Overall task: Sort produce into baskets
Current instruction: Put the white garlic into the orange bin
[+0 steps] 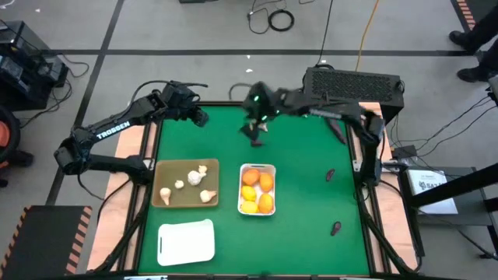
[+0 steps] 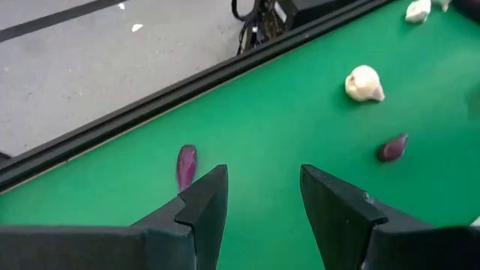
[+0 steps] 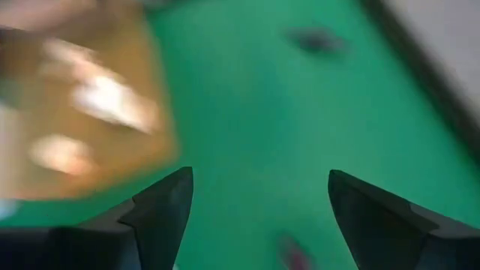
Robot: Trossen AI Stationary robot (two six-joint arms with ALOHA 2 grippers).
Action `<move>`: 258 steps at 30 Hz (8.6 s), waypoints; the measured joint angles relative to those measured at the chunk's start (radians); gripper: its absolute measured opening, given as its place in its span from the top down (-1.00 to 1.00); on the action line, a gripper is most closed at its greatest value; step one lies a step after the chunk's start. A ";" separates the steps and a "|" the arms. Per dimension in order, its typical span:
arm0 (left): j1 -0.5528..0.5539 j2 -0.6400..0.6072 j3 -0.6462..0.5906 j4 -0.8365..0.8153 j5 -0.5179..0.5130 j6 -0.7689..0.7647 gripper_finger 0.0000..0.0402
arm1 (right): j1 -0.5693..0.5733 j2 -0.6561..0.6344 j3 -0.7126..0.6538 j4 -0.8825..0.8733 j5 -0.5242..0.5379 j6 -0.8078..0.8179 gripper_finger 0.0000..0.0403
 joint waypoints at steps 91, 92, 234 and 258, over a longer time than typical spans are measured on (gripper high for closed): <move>0.166 -0.077 -0.207 -0.039 0.388 0.416 0.12 | 0.343 0.082 -0.210 0.693 0.415 0.422 0.48; 0.166 -0.077 -0.213 -0.034 0.387 0.412 0.12 | 0.359 0.101 -0.210 0.759 0.424 0.395 0.48; -0.072 -0.073 -0.231 0.017 -0.023 0.052 0.12 | 0.279 0.135 -0.262 0.908 0.093 0.129 0.56; -0.049 -0.073 -0.310 -0.041 0.070 0.068 0.12 | 0.336 0.405 0.198 0.479 -0.096 0.313 -0.14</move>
